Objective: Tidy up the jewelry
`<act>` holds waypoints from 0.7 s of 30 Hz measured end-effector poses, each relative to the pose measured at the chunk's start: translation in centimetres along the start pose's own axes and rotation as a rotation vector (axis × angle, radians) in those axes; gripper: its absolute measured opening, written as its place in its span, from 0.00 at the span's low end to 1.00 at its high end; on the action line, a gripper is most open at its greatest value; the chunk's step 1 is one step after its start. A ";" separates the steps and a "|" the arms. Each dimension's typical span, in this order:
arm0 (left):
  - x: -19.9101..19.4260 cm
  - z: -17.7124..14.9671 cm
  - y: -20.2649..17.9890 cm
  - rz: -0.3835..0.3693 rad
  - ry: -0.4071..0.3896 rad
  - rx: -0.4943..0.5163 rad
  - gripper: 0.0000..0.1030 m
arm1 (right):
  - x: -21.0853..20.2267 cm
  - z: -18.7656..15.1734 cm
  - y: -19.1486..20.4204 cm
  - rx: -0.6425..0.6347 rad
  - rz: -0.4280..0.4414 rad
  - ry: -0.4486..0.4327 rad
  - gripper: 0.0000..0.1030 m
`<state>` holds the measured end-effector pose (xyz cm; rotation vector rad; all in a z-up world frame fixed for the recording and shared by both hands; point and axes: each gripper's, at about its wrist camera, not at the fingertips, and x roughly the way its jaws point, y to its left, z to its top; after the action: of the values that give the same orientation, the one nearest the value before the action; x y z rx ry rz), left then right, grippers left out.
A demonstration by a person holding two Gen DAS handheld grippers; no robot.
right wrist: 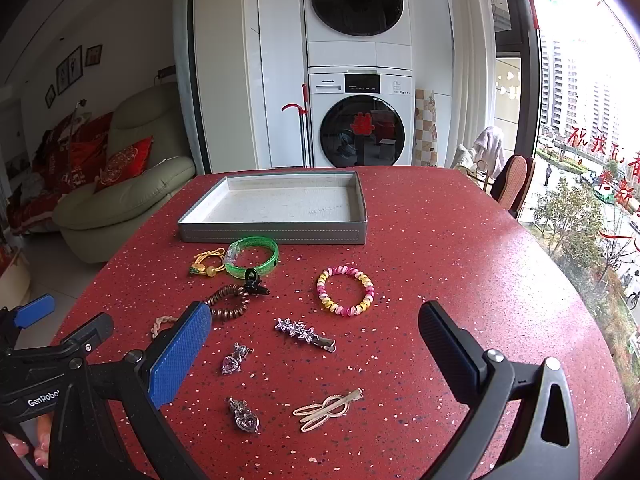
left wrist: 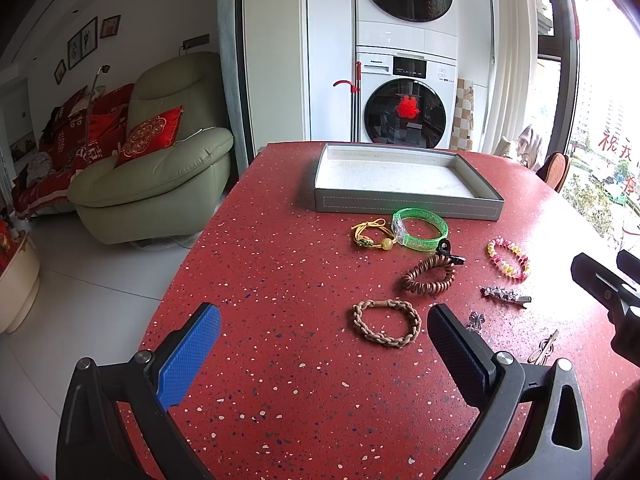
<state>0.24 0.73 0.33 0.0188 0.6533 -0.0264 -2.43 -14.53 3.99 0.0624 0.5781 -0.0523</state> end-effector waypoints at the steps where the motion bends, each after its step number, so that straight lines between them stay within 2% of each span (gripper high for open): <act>1: 0.0 0.0 0.0 -0.001 0.000 0.000 1.00 | 0.0 0.0 0.0 0.000 0.001 0.000 1.00; 21: 0.1 -0.4 0.0 -0.001 0.006 -0.002 1.00 | 0.0 0.0 0.0 0.000 -0.001 -0.001 1.00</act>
<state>0.07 0.70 -0.09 0.0161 0.6592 -0.0267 -2.42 -14.51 3.96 0.0625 0.5776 -0.0534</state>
